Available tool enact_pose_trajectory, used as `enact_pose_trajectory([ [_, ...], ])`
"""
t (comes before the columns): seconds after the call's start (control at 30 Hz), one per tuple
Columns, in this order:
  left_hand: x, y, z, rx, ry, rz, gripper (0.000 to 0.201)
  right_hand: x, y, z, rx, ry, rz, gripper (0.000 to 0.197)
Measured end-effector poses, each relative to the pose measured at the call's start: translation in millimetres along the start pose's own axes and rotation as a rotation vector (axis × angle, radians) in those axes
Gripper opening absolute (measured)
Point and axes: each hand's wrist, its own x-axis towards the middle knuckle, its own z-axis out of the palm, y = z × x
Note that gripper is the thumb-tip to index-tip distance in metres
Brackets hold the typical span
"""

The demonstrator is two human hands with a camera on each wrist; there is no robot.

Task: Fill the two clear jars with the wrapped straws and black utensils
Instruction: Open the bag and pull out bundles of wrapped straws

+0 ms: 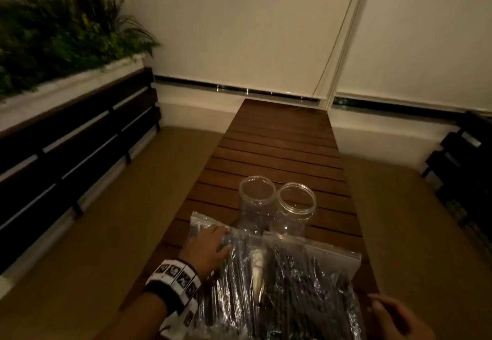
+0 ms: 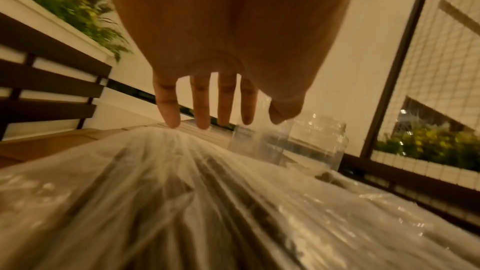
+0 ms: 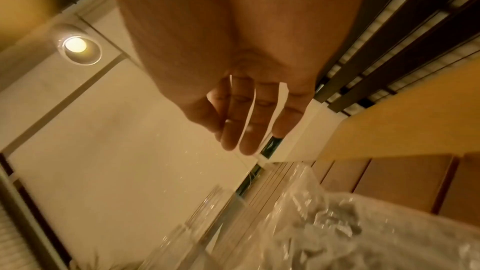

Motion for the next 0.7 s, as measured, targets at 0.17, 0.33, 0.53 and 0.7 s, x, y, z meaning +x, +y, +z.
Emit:
enact_pose_trajectory([
  [0.17,24.3,0.9,8.4,0.075,-0.166,-0.035,0.048,-37.7,-14.4,32.5,-0.145,-0.318,-0.029,0.003],
  [0.33,39.5,-9.4,19.4,0.098,-0.107,-0.111,0.028,-41.6,31.3,57.4,-0.245,-0.499,0.02,0.012],
  [0.53,47.2,-15.5,28.0,0.054,-0.03,-0.132,0.018,-34.7,81.9,73.4,-0.36,-0.515,0.112,0.07],
  [0.7,63.7,-24.9,18.4,-0.031,-0.195,-0.164,0.072,-36.5,99.6,77.6,-0.389,-0.517,0.053,0.04],
])
